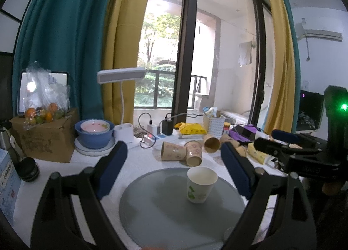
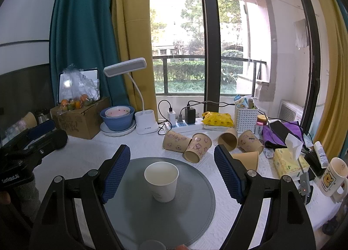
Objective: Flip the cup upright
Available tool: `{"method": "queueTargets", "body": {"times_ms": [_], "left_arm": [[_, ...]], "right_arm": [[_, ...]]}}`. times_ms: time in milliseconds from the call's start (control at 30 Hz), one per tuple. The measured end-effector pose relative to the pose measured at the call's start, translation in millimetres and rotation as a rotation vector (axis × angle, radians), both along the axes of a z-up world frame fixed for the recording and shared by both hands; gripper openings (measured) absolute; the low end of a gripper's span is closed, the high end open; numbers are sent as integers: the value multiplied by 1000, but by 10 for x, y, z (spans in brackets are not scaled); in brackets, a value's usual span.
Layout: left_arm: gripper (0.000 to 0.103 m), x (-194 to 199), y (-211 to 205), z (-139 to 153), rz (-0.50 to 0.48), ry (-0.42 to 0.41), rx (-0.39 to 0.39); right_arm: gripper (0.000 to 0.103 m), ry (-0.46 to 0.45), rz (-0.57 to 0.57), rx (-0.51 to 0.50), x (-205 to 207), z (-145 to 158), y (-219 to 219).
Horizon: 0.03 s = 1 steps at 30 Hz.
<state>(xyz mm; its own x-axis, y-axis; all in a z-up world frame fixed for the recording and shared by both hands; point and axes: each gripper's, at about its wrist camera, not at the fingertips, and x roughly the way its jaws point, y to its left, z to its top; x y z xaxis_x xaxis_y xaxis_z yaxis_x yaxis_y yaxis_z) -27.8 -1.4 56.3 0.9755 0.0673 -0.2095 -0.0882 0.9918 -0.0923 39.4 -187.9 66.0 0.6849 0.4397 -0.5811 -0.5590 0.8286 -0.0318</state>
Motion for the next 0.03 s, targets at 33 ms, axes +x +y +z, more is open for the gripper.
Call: {"method": "queueTargets", "body": {"times_ms": [33], "left_arm": [[89, -18, -11, -12, -1, -5, -3]], "right_arm": [[82, 0, 2, -2, -5, -4, -1]]}}
